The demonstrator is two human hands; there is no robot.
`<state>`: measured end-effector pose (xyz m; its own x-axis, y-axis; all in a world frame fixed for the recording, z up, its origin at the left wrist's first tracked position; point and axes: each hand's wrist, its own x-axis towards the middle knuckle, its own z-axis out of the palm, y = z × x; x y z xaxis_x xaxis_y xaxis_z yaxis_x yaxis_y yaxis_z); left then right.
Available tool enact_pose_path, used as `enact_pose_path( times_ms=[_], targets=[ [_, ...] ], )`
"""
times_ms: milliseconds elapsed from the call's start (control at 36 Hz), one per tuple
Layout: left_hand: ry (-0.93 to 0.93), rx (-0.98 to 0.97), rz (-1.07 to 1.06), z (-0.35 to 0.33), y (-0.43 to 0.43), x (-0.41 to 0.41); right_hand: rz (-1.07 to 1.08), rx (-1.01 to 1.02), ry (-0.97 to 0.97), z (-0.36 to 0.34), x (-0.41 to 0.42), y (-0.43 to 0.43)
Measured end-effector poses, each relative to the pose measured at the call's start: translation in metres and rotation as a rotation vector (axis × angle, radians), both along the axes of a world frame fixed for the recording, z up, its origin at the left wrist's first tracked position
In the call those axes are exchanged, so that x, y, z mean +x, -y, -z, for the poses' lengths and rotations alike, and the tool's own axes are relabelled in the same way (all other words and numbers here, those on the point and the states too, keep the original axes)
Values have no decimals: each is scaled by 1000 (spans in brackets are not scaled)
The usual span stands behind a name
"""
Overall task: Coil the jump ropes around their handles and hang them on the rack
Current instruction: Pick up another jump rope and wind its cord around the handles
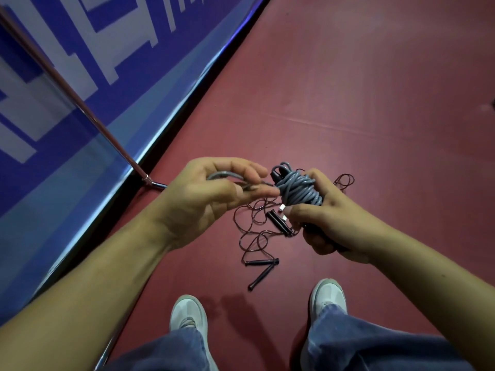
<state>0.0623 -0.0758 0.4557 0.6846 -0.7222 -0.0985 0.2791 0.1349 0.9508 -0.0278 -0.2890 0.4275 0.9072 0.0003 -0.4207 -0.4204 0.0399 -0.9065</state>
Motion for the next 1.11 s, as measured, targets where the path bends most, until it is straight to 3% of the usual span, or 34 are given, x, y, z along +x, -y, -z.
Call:
enact_pose_path(
  times_ms=[111, 417, 472, 639, 694, 806, 944, 1028, 1111],
  targets=[
    [-81, -155, -28, -14, 1, -1, -27, 17, 36, -2, -2, -1],
    [-76, -207, -148, -24, 12, -1, -69, 47, 80, -7, -3, -1],
    [-16, -142, -176, -23, 14, -1, -83, 49, 85, -7, -3, -1],
    [403, 203, -316, -15, 14, 0, -102, 66, 136, -10, -5, -2],
    [352, 164, -318, -13, 15, 0, -75, 81, 158, -13, -4, -2],
    [51, 43, -266, -7, 20, -6, 20, 139, 170, -16, -2, -2],
    [-58, -20, -249, 0, 27, -6, 65, 181, 152, -16, -2, -4],
    [59, 8, -183, -5, 27, -9, 105, 119, 108, -15, 0, -5],
    [376, 167, -139, -10, 28, -20, 126, 49, 47, -13, 1, -7]
  ],
)
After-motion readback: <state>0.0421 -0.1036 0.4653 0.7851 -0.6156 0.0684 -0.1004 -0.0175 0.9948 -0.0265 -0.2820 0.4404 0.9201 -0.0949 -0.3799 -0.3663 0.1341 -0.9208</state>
